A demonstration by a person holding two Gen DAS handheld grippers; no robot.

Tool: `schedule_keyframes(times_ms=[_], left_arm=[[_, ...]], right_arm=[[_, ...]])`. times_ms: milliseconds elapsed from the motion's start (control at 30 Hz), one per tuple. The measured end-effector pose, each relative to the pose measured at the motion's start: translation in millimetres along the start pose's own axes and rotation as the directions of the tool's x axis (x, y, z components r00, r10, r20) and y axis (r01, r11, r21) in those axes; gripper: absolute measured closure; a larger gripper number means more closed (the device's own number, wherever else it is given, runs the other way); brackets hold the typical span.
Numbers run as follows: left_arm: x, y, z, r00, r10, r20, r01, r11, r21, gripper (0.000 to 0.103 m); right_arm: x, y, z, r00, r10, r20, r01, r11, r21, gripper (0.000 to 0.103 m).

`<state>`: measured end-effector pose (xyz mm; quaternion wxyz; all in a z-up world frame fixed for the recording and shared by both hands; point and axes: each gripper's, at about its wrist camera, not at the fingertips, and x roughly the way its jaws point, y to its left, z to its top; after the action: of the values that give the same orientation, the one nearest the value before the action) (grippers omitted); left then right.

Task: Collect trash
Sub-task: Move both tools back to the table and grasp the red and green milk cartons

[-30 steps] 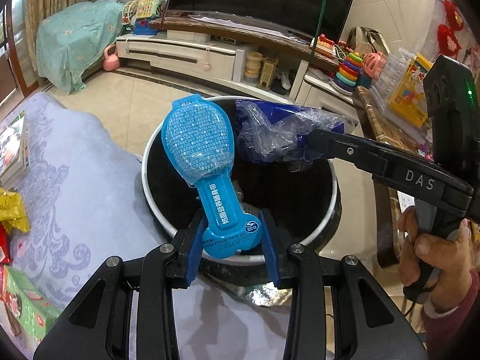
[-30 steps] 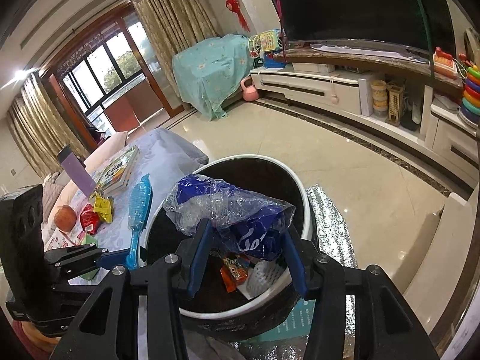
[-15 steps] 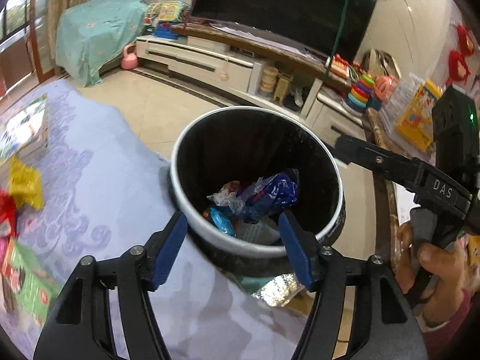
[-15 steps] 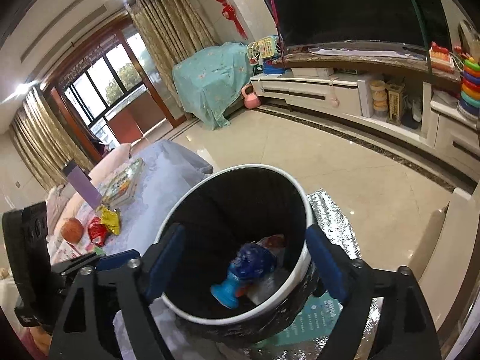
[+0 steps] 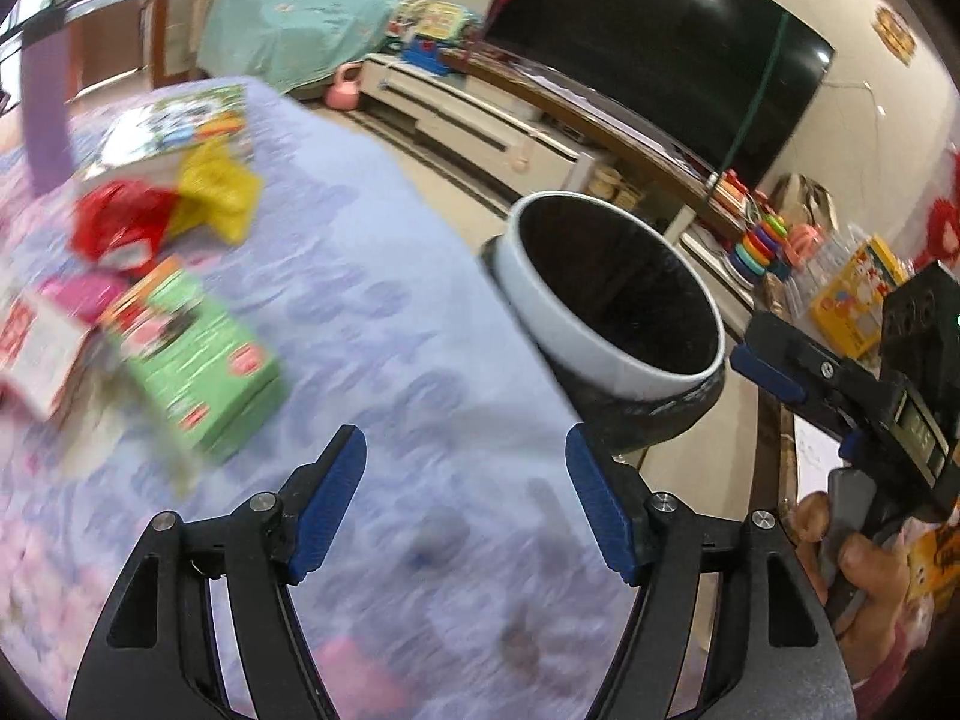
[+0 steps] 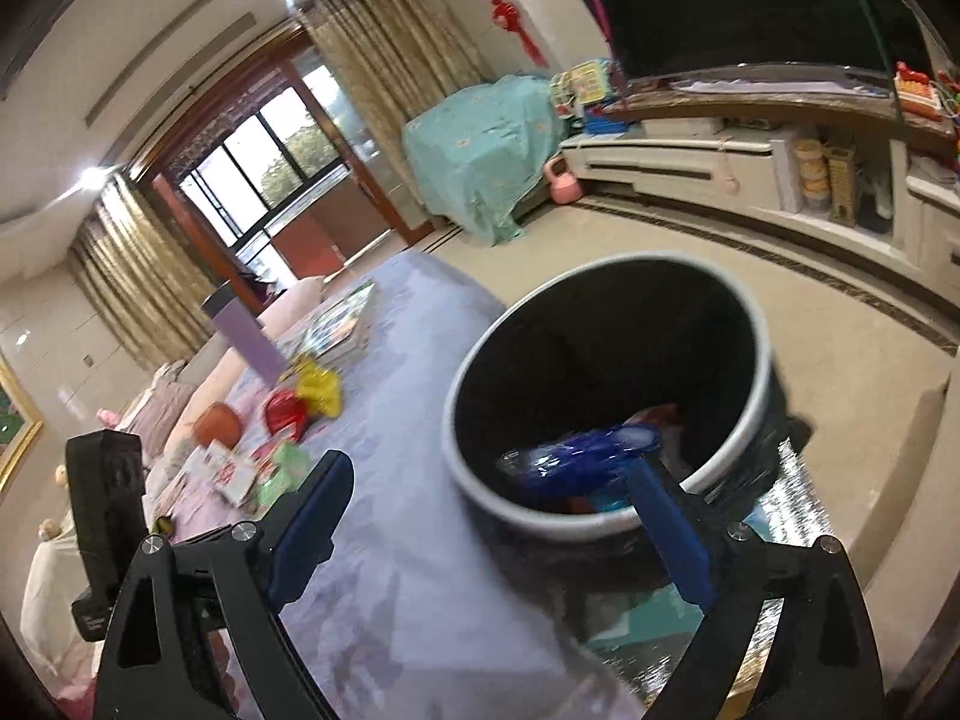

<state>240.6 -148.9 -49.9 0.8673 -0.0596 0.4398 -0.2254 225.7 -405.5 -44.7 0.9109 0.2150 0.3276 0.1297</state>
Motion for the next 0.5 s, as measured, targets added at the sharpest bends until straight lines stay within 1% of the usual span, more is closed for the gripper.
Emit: schedule_keyframes(times_ms=[133, 500], left_arm=[[-17.6, 27.8, -13.6, 1.000, 0.024, 0.013, -0.023, 0.998, -0.058, 0.032], [-51.8, 83.2, -38.9, 0.993, 0.104, 0.053, -0.094, 0.983, -0.160, 0.032]], right_arm=[[6.5, 17.1, -11.8, 0.999, 0.027, -0.026, -0.027, 1.000, -0.015, 0.009], [24.0, 59.0, -35.5, 0.994, 0.067, -0.089, -0.073, 0.995, -0.065, 0.009]])
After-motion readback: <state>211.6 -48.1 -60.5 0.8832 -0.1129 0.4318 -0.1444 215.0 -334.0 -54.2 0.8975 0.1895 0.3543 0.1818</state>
